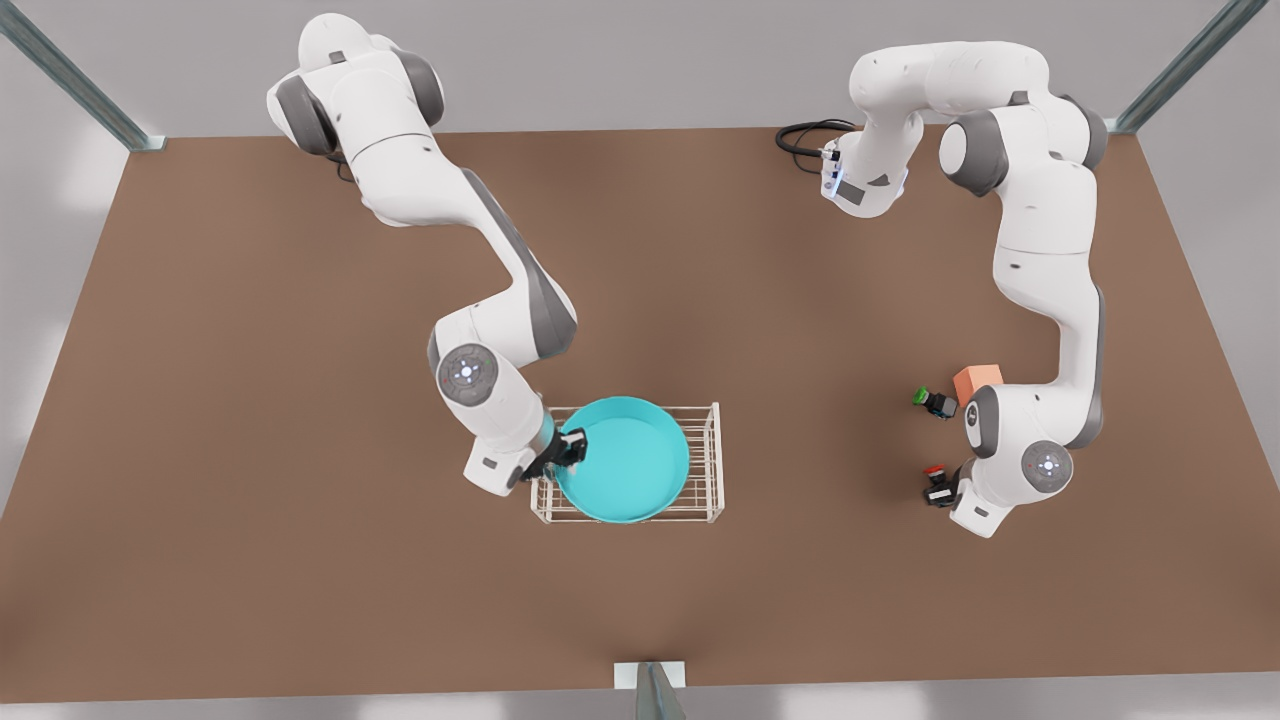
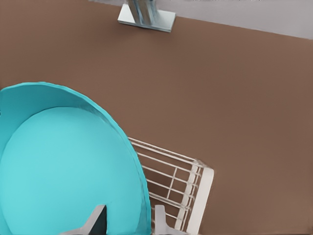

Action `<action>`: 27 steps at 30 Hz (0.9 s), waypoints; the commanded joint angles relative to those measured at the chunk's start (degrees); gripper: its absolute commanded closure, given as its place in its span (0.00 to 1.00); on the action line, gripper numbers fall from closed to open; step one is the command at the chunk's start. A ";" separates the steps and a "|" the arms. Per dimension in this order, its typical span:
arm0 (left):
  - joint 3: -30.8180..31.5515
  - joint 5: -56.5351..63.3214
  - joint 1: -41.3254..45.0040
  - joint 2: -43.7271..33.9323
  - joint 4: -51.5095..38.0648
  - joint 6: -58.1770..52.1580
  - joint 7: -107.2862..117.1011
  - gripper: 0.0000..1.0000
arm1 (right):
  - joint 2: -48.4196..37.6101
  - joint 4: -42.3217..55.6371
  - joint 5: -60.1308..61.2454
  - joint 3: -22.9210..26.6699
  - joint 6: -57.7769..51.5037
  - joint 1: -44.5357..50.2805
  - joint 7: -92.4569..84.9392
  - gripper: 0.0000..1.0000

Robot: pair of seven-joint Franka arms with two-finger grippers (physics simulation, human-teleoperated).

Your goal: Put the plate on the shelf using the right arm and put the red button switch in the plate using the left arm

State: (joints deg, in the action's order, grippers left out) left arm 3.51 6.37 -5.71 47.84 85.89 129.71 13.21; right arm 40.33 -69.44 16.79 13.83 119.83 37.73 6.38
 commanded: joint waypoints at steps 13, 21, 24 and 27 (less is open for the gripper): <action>6.85 -0.30 0.35 -8.64 -2.57 -11.49 10.43 0.50 | -19.41 -2.45 -13.10 -0.73 -36.51 -21.82 -17.28 0.00; 18.98 0.14 0.35 -11.63 -7.85 -20.02 36.44 0.51 | -22.40 1.85 -11.26 9.11 -42.05 -22.35 -13.41 0.00; 24.08 0.14 0.35 -11.72 -11.10 -21.69 46.99 0.51 | -22.40 1.85 -9.49 10.60 -42.05 -22.70 -13.41 0.00; 27.51 0.14 0.97 -11.89 -14.44 -21.61 56.39 0.52 | -21.88 1.76 -9.76 9.55 -40.82 -23.05 -17.72 0.00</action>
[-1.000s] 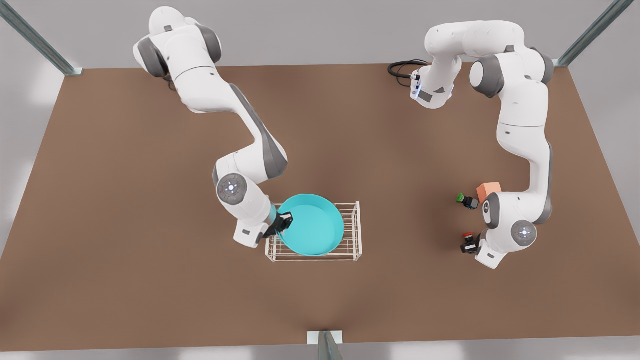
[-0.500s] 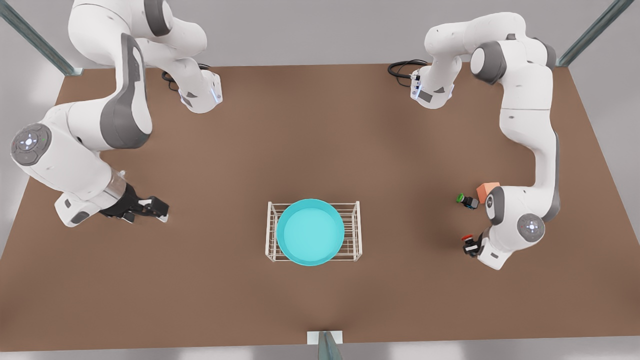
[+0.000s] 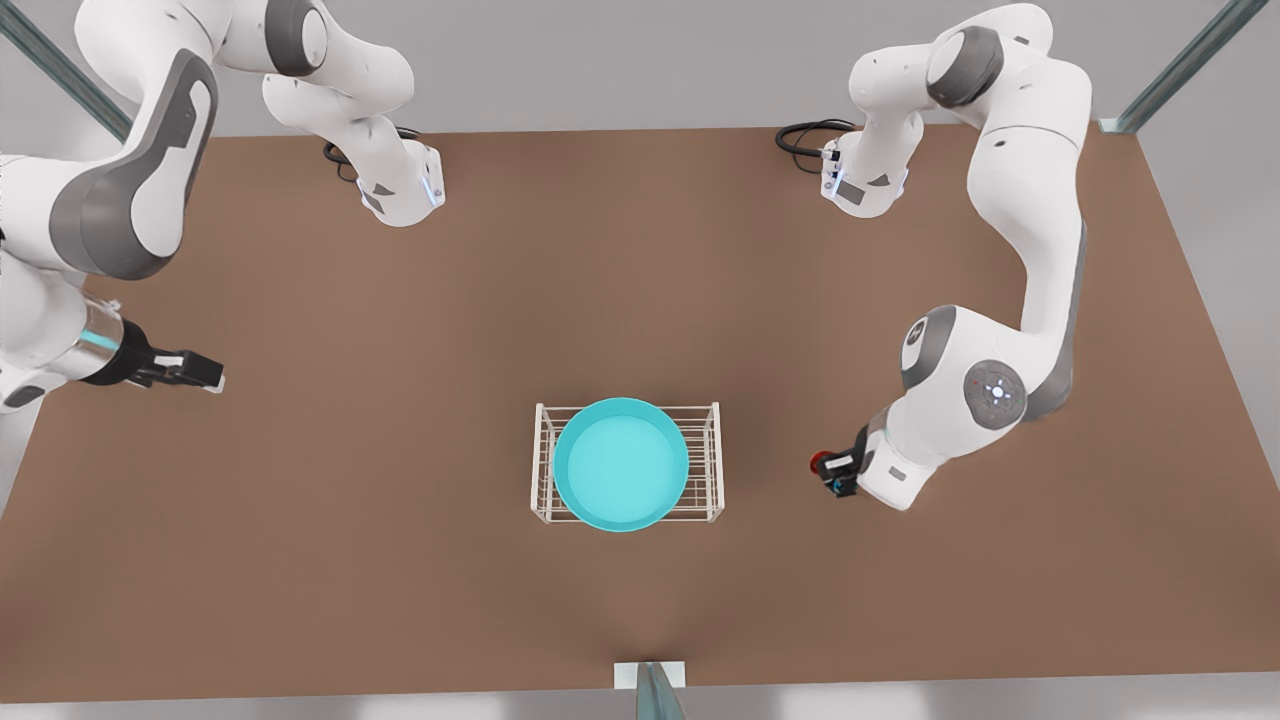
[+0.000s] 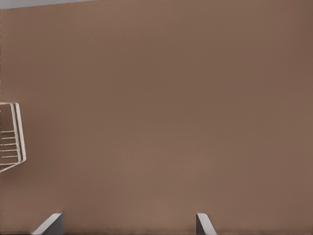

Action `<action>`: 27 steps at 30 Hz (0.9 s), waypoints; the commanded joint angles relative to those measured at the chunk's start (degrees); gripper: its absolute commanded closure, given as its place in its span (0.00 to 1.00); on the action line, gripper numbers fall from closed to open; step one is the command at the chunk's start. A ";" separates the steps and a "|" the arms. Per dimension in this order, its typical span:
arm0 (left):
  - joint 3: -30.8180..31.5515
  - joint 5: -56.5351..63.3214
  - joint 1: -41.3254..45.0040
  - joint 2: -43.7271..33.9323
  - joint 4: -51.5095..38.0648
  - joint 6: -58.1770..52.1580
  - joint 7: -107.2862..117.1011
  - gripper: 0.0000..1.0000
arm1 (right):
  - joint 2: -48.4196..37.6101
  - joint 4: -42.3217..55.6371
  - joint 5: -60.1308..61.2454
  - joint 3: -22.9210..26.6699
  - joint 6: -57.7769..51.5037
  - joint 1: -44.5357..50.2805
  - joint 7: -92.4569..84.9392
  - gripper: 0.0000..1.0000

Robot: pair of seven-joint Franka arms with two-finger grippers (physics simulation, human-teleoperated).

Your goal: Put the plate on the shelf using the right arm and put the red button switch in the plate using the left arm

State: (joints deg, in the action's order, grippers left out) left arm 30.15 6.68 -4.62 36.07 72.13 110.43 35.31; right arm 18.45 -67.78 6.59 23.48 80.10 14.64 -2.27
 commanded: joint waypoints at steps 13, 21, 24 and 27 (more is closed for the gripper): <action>-0.88 0.09 17.36 4.18 -6.47 26.85 61.90 0.53 | 1.41 -0.25 7.65 -3.44 -6.36 0.48 2.80 0.00; -6.60 7.56 26.95 6.47 -5.95 28.79 68.84 0.00 | 1.50 -0.16 7.48 -5.29 -6.01 0.48 5.09 0.00; -6.95 7.82 26.68 6.12 -5.86 27.12 67.26 0.00 | 1.50 -0.25 7.21 -4.68 -6.01 -1.46 4.03 0.00; -5.99 6.85 16.59 3.66 -6.03 4.91 39.61 0.00 | 1.85 -0.07 6.86 -4.76 -3.90 -2.25 4.03 0.00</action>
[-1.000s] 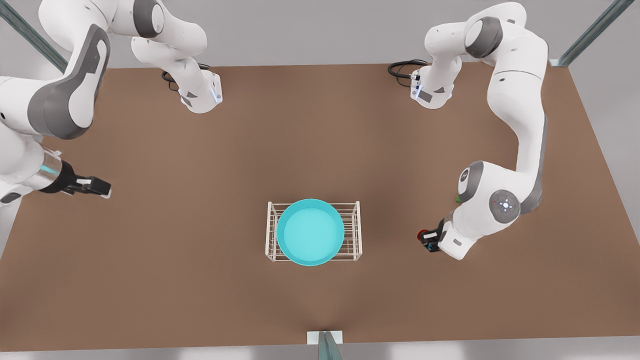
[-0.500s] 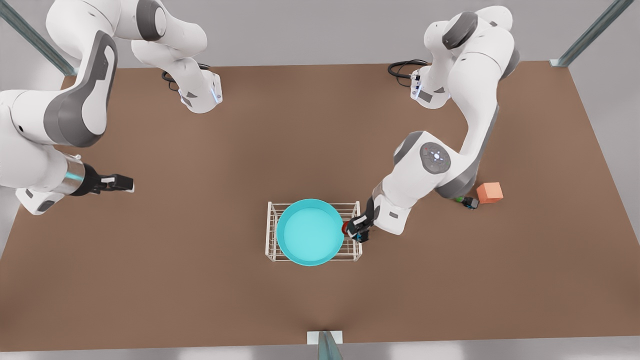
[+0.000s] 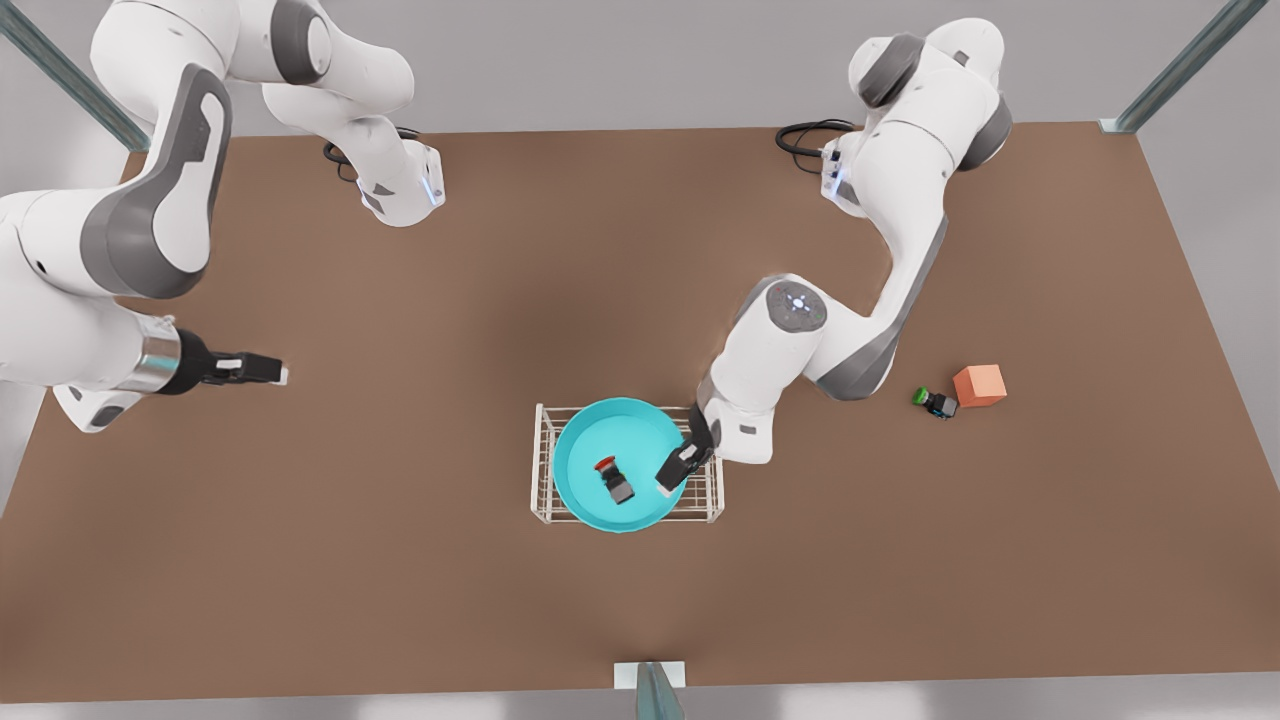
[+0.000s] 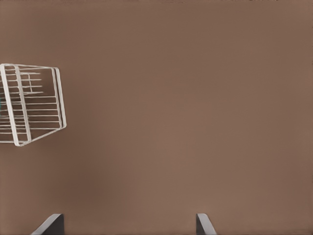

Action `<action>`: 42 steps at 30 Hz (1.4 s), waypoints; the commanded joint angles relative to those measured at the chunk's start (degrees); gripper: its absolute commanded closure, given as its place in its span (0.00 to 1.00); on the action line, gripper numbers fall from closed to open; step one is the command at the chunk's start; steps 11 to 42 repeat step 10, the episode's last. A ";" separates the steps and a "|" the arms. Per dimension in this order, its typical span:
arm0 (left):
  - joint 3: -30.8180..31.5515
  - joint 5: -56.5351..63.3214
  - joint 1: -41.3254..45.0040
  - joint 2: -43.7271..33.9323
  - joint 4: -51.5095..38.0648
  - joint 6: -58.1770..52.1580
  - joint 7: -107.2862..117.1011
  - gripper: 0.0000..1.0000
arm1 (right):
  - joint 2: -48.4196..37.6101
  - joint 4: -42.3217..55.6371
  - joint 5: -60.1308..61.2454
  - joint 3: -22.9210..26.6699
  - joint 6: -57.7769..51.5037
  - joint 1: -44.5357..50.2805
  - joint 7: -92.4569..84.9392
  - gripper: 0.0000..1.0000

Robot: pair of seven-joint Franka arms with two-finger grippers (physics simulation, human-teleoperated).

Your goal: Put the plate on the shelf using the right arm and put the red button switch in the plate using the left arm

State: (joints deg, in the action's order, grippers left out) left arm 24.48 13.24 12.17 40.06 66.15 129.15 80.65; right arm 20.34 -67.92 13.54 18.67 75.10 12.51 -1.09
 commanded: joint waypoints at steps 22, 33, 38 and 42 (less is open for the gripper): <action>2.33 6.00 -21.40 -4.11 0.03 -41.52 -61.05 0.00 | 0.49 -0.02 -1.15 -0.47 1.98 0.15 3.29 0.00; 2.33 6.00 -21.40 -4.11 0.03 -41.52 -61.05 0.00 | 0.49 -0.02 -1.15 -0.47 1.98 0.15 3.29 0.00; 2.33 6.00 -21.40 -4.11 0.03 -41.52 -61.05 0.00 | 0.49 -0.02 -1.15 -0.47 1.98 0.15 3.29 0.00; 2.33 6.00 -21.40 -4.11 0.03 -41.52 -61.05 0.00 | 0.49 -0.02 -1.15 -0.47 1.98 0.15 3.29 0.00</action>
